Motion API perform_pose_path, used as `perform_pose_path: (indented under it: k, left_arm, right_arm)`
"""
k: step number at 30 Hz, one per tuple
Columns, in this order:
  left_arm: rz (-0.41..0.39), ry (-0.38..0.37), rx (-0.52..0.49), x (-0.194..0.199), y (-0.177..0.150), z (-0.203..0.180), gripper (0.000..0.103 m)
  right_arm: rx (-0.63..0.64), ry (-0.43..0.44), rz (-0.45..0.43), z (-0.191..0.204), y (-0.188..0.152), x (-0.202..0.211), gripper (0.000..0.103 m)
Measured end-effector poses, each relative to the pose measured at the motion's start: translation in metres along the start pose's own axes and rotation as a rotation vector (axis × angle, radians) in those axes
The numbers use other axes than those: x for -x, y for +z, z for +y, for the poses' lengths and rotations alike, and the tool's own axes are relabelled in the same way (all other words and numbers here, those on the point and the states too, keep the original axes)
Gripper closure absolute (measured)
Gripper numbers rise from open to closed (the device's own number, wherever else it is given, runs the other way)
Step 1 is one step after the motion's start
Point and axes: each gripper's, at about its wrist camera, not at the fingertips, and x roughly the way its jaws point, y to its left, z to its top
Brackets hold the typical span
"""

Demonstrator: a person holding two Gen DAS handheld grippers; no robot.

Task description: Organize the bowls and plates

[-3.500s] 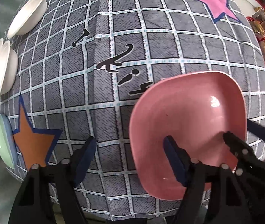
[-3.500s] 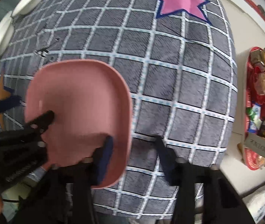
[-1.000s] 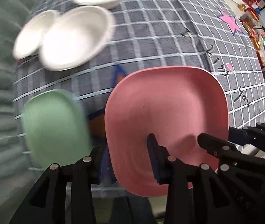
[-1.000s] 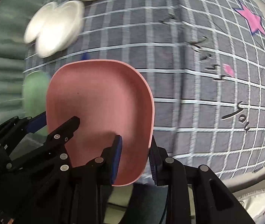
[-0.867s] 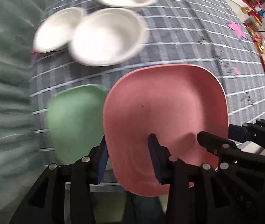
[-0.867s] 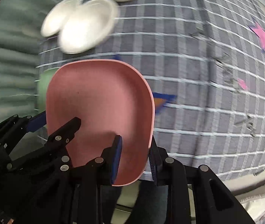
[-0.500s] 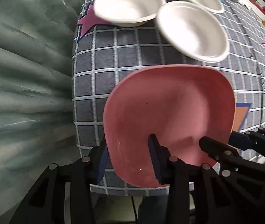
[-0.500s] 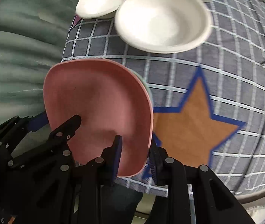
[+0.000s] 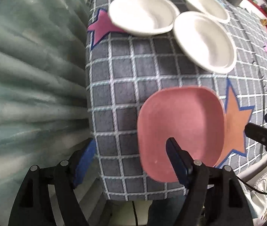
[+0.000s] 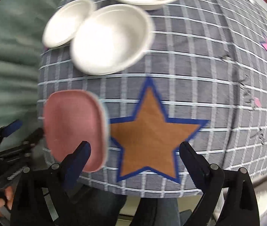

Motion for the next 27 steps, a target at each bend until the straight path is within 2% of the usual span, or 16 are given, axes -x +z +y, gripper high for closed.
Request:
perform_pose_path:
  k: [2,5,10,15,18,22,27]
  left_arm:
    - [-0.010,-0.014,-0.001,0.004,0.006,-0.003,0.023]
    - [-0.008,-0.043,0.005,0.010,0.017,-0.009,0.023]
    - [-0.031,-0.051,0.020,0.031,0.030,-0.027,0.023]
    - [-0.014,-0.065,0.109,0.018,0.059,-0.020,0.023]
    - [0.004,-0.076,0.166,0.015,0.072,-0.019,0.023]
    - [0.016,-0.053,0.211,-0.002,0.091,-0.016,0.023]
    - [0.058,-0.024,0.263,-0.025,0.114,-0.013,0.023]
  right_arm:
    - [-0.026,-0.010,0.004,-0.026,0.004,0.007,0.007]
    - [-0.042,-0.034,0.007,-0.038,0.006,0.013,0.007]
    - [-0.043,-0.044,-0.012,-0.073,0.014,0.051,0.007]
    - [0.031,-0.081,-0.037,-0.069,0.048,0.060,0.007]
    - [0.064,-0.071,-0.051,-0.065,0.069,0.067,0.007]
    - [0.128,-0.077,-0.057,-0.050,0.104,0.065,0.007]
    - [0.139,-0.055,-0.044,-0.042,0.143,0.054,0.007]
